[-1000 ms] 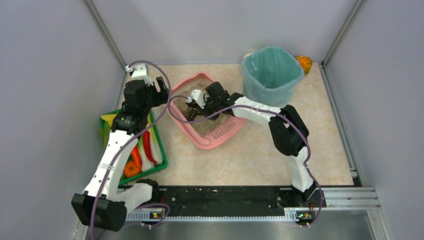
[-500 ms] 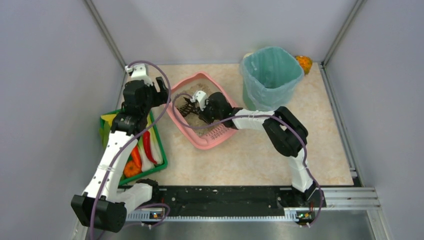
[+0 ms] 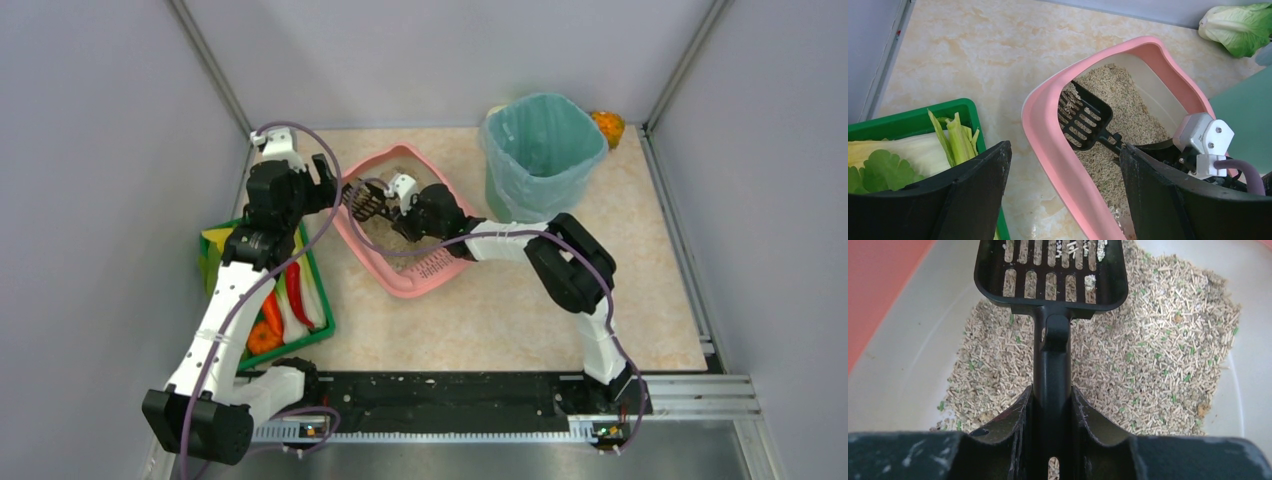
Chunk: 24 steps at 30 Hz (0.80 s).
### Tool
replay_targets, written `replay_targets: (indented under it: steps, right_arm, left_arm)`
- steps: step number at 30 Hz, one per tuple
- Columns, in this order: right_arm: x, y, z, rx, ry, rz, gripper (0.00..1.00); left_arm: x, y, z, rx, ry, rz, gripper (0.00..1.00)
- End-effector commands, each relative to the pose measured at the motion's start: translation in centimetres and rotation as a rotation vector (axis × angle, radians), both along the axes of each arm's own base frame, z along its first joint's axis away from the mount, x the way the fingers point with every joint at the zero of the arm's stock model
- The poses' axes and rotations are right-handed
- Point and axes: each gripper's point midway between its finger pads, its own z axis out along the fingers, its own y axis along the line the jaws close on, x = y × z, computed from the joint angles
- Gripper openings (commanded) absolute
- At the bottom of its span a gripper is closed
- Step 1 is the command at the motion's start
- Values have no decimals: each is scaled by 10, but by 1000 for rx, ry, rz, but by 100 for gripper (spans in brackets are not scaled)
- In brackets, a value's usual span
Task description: Clean the litter box
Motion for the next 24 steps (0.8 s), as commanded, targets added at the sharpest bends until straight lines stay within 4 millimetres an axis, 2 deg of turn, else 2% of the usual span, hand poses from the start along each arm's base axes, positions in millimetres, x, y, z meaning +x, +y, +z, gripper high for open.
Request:
replay_targets:
  steps: [1, 8, 11, 18, 24]
  right_arm:
    - [4, 7, 18, 95, -81, -15, 0]
    - [-9, -12, -3, 43, -76, -11, 0]
    - [-11, -21, -2, 32, -81, -19, 0]
    - [-12, -43, 27, -2, -146, -44, 0]
    - [-12, -76, 52, -30, -190, -87, 0]
  left_arm:
    - [0, 1, 18, -1, -73, 2, 84]
    - [-1, 2, 20, -2, -79, 4, 84]
    - [-2, 2, 20, -4, -82, 8, 84]
    - [-5, 4, 25, -11, -108, 15, 84]
    - [-11, 8, 26, -9, -144, 31, 84]
